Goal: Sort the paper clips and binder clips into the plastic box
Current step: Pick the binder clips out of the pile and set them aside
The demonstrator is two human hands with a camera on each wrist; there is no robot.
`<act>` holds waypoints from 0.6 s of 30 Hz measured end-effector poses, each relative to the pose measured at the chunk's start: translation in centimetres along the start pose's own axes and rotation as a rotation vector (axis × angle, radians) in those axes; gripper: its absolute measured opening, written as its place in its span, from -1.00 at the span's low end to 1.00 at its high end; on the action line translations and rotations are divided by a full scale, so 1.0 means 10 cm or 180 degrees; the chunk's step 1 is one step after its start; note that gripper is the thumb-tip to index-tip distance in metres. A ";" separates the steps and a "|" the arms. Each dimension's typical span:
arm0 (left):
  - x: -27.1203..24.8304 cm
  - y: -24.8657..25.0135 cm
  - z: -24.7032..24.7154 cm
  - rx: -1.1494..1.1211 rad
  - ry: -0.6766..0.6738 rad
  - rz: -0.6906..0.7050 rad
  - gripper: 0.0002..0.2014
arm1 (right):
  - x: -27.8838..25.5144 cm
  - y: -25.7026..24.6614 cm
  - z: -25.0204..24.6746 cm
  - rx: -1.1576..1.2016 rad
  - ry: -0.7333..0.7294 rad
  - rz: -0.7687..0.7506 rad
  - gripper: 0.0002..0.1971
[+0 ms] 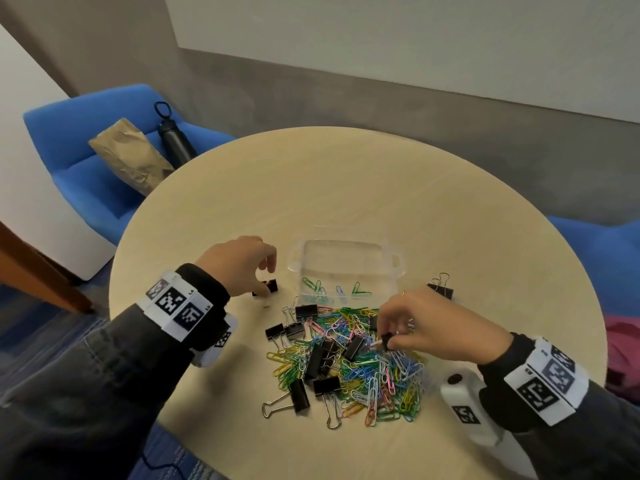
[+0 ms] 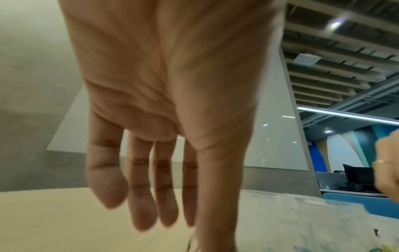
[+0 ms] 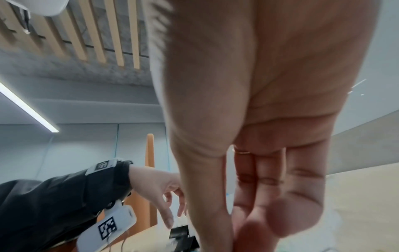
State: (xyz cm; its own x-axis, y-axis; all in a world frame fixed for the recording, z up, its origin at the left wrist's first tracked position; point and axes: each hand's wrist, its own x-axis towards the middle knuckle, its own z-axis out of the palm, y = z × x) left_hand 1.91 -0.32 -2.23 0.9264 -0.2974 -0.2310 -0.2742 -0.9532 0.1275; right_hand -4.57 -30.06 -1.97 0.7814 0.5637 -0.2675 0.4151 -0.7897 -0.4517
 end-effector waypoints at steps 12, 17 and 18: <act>-0.26 0.56 0.09 0.0624 -0.0857 0.0013 -0.53 | -0.18 0.69 -0.35 -0.0319 0.0555 0.1602 -0.89; -0.25 0.55 0.13 0.0733 -0.0950 -0.0077 -0.55 | -0.19 0.77 -0.31 -0.0198 0.0327 0.2112 -0.87; -0.25 0.56 0.13 0.0729 -0.0925 -0.0082 -0.60 | -0.18 0.77 -0.30 -0.0208 0.0323 0.2134 -0.87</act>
State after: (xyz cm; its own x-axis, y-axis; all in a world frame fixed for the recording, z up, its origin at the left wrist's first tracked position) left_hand -2.28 -4.96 -2.23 0.8308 -0.2449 -0.4997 -0.3328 -0.9384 -0.0935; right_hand -1.40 -37.89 -2.41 0.9181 -0.0758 -0.3890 -0.1495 -0.9752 -0.1629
